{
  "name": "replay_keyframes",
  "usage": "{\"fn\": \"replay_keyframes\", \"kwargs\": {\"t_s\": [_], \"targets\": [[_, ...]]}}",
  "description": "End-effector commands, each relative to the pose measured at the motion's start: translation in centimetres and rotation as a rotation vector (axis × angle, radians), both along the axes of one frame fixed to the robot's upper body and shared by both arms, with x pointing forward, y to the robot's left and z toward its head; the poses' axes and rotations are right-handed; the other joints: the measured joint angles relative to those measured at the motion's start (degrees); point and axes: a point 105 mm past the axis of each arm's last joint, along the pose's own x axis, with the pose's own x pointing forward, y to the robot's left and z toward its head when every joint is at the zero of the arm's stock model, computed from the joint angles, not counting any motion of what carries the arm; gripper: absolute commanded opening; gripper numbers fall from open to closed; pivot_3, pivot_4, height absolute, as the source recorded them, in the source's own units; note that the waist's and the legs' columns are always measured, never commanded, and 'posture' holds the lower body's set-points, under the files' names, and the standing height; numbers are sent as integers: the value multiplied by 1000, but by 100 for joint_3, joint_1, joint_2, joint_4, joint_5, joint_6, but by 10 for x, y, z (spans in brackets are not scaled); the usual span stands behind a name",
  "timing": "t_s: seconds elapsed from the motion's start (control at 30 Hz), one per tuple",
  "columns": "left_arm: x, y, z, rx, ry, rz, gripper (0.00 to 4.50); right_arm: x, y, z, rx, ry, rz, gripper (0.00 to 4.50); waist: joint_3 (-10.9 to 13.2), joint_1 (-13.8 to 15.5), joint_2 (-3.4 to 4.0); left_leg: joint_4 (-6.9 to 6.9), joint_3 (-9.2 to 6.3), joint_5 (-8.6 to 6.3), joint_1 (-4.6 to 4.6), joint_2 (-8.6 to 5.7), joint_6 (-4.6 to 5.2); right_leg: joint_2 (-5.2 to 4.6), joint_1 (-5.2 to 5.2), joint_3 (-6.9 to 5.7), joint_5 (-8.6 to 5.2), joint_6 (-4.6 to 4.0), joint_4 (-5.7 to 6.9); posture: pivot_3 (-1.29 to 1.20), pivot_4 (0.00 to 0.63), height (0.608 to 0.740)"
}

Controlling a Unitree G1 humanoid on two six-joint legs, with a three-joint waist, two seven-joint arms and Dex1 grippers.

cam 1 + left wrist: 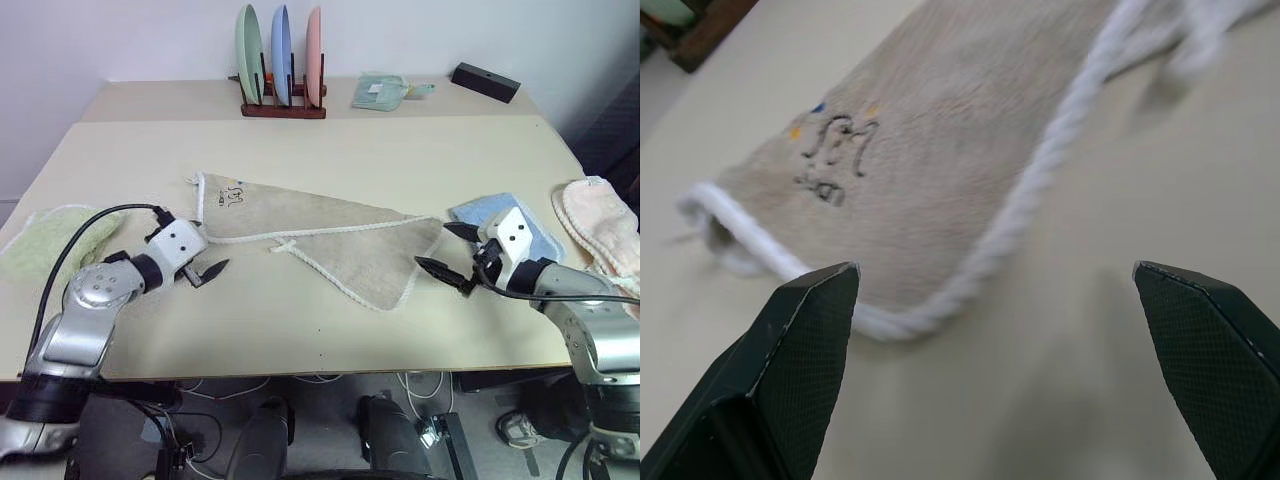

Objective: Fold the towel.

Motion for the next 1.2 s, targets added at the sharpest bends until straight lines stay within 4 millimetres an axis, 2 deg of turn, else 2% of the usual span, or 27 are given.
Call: {"fn": "replay_keyframes", "kwargs": {"t_s": [0.03, 0.13, 0.27, 0.3, 0.37, 0.6, 0.67, 0.8, 0.9, 1.1, 1.2], "targets": [[17, 5, 0, 108, -41, -8, 4490, -3, 3, 11, 12, -49, -2, 4500, 0, -3, 0, 0, 0, 0, -1, 0, 0, 0, 0, 0, 0, 0, 0, 0, 150, 740], [31, 8, -6, 156, -41, -8, 4490, -1, 5, 14, 21, -63, -15, 4500, -1, -2, 1, 1, 0, 0, 1, -1, 0, 0, 0, 0, 1, 1, 3, 0, 150, 740], [54, 3, -8, 125, -55, 24, 4490, 0, 7, 14, 25, -69, -21, 4500, -2, 14, 3, 6, -1, 0, 4, -1, 0, 0, 5, -1, 1, 2, 8, 0, 150, 740], [57, 3, -9, 123, -54, 26, 4248, 0, 9, 14, 26, -71, -22, 4500, -3, 13, 3, 10, -2, 0, 4, -2, 0, 0, 7, -2, 1, 3, 11, 0, 150, 740], [60, -3, -13, 126, -48, -8, 3624, -1, 9, 16, 30, -78, -30, 4500, -3, 0, 3, 11, -2, 0, 4, -2, 0, -1, 7, -1, 1, 4, 11, 0, 150, 740], [60, 0, -12, 119, -58, -23, 28, -1, 7, 15, 25, -83, -44, 4500, -3, -22, 4, 10, -2, 0, 6, -2, 0, 0, 6, -1, 1, 4, 15, 0, 150, 740], [58, 2, -9, 115, -65, -24, 28, 2, 6, 15, 8, -97, -53, 4500, -3, -28, 5, 8, -2, 0, 7, -2, 0, 0, 4, -1, 0, 4, 18, 0, 150, 740], [45, 9, 5, 72, -96, -33, 28, 16, -6, 19, -191, -161, -86, 4500, -3, -58, 6, 8, 1, 0, 5, -2, 0, 0, 0, 2, 0, 4, 18, 0, 150, 740], [31, 19, 8, 83, -97, -27, 28, 28, -14, 22, -309, -206, -88, 4500, -2, -60, 7, 5, 1, 0, 4, 0, 0, 0, -6, 2, 0, 4, 22, 0, 150, 740], [17, 26, 5, 100, -70, -2, 28, 51, -15, 14, -456, -245, -21, 4500, -2, -19, 7, 7, 1, 0, 3, 0, 0, 0, -4, 2, 0, 3, 20, 0, 150, 740], [16, 24, 6, 90, -69, 6, 28, 67, -7, 7, -496, -253, 32, 4500, -1, -38, 8, 9, 3, 1, 3, -1, 0, -1, -3, 2, 1, 3, 19, 0, 150, 740]]}}
